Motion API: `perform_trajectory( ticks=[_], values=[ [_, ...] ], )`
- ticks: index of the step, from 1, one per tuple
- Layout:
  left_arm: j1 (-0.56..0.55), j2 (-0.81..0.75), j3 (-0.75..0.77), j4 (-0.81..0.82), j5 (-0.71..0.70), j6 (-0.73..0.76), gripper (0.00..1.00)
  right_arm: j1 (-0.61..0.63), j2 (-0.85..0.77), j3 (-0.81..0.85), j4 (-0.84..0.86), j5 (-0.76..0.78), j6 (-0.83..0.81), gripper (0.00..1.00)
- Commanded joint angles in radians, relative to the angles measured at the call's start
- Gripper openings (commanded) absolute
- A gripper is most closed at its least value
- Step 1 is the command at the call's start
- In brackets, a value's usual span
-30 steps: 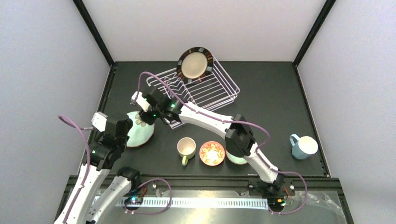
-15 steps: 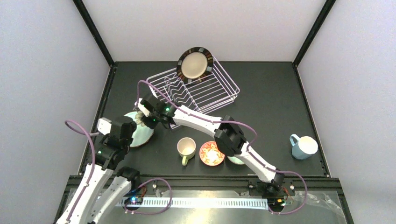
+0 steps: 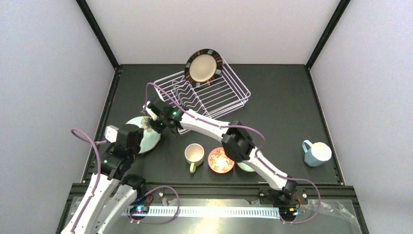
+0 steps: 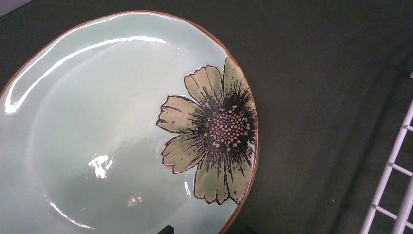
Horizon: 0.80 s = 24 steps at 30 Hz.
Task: Load the mixed dishes into the dish rack
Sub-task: Move the dish rack to the center of the board.
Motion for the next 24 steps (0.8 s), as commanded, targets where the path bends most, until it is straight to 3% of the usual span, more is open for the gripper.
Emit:
perform_trajectory(
  ticks=[1,14,24],
  values=[
    [0.005,-0.014,-0.004,0.023,0.026,-0.016,0.80,-0.016,0.048,0.024,-0.041,0.021,0.051,0.79],
    [0.006,-0.016,0.049,0.040,0.029,0.034,0.79,-0.015,0.063,0.041,-0.029,0.021,0.100,0.79],
    [0.005,-0.044,0.051,0.064,0.030,0.060,0.79,-0.010,0.058,0.051,-0.053,0.170,0.041,0.79]
  ],
)
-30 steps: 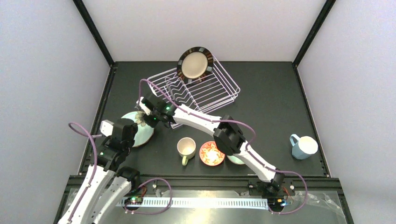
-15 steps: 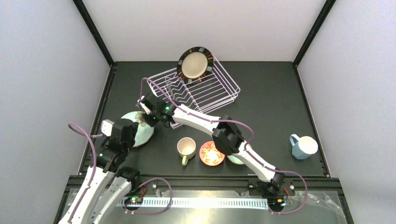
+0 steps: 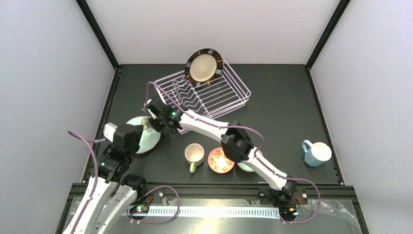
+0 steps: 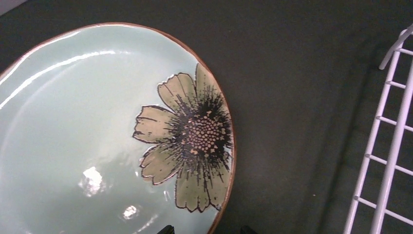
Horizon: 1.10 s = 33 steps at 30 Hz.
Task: Load the mixed dishes into the dish rack
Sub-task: Move the dish rack to the center of the board.
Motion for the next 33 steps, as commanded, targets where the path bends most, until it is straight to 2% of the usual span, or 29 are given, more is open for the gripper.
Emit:
perform_trajectory(
  ticks=[1,6,11,13,17,25,33],
  values=[
    [0.006,-0.014,0.034,0.021,0.004,0.026,0.79,-0.013,0.032,0.016,-0.037,0.075,-0.049,0.78],
    [0.006,-0.009,0.043,0.031,0.000,0.041,0.79,-0.013,-0.043,0.009,0.056,0.025,-0.150,0.78],
    [0.006,-0.001,0.057,0.048,-0.004,0.052,0.79,-0.013,-0.064,0.144,0.049,0.011,-0.228,0.78],
    [0.006,0.005,0.063,0.056,-0.004,0.056,0.79,-0.012,-0.094,0.143,0.057,0.053,-0.223,0.78],
    [0.006,0.023,0.059,0.075,0.008,0.061,0.79,-0.025,-0.155,0.125,0.051,0.235,-0.233,0.81],
    [0.005,0.115,0.032,0.152,0.060,0.111,0.79,-0.173,-0.280,-0.072,0.029,0.362,-0.172,0.82],
    [0.007,0.248,0.057,0.195,0.052,0.184,0.81,-0.382,-0.383,-0.279,0.033,0.352,-0.128,0.83]
  ],
)
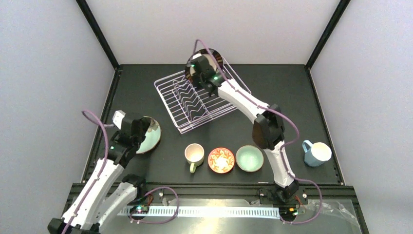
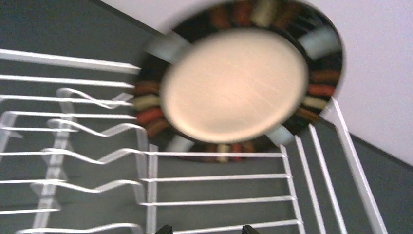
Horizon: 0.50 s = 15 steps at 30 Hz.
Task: Load the mixed dishes into the dish rack
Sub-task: Move the dish rack to the center of the board.
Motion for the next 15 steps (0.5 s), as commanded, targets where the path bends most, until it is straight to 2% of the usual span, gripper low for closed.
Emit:
perform_trajectory(
  ticks=[1,6,15],
  values=[
    [0.008,0.083,0.027,0.046,0.008,0.064,0.82,-0.091,-0.060,-0.092,-0.017,0.023,0.022,0.83],
    [0.062,0.177,0.032,0.099,0.061,0.104,0.83,-0.166,-0.069,-0.143,0.011,0.030,-0.033,0.83],
    [0.247,0.269,0.040,0.168,0.185,0.173,0.83,-0.256,-0.028,-0.077,0.015,0.023,-0.070,0.84]
  ],
)
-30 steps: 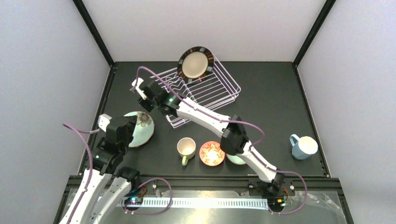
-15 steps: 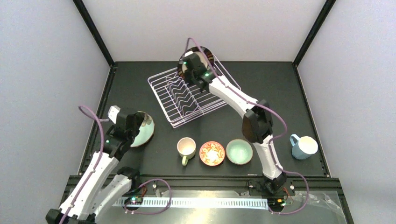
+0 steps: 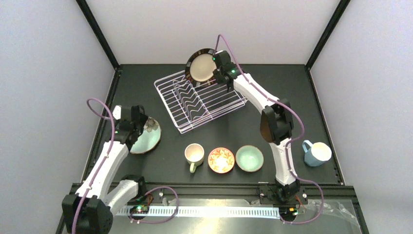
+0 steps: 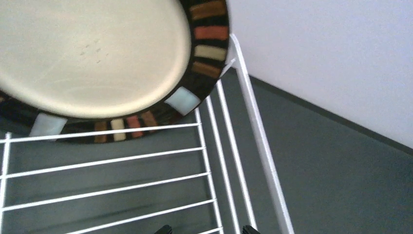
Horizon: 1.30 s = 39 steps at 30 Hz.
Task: Load the mixed dishes into the dish rack
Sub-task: Move the dish rack to the center of the board.
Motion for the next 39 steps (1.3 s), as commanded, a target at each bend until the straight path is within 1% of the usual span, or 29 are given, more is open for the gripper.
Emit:
perform_trajectory(
  ticks=[1,9,16,20,25,35,39],
  values=[
    [0.066,0.026,0.042,0.044,0.052,0.058,0.83,-0.041,-0.003,0.078,-0.002,0.017,-0.030,0.84],
    [0.161,0.062,0.057,0.040,-0.002,0.078,0.83,-0.101,0.045,0.174,-0.032,0.046,-0.043,0.84],
    [0.228,0.100,0.023,0.035,-0.005,0.048,0.83,-0.181,0.074,0.210,-0.056,-0.038,-0.024,0.85],
    [0.255,0.108,-0.003,0.027,-0.005,0.024,0.83,-0.188,0.098,0.210,-0.059,-0.103,-0.020,0.85],
    [0.302,0.125,0.009,-0.035,-0.029,0.019,0.84,-0.188,0.135,0.237,-0.069,-0.165,-0.002,0.85],
    [0.435,0.180,0.041,-0.111,-0.025,0.029,0.85,-0.191,0.187,0.287,-0.075,-0.229,0.011,0.85],
    [0.492,0.204,0.031,-0.142,-0.017,0.032,0.85,-0.205,0.198,0.295,-0.076,-0.262,0.019,0.85]
  ],
)
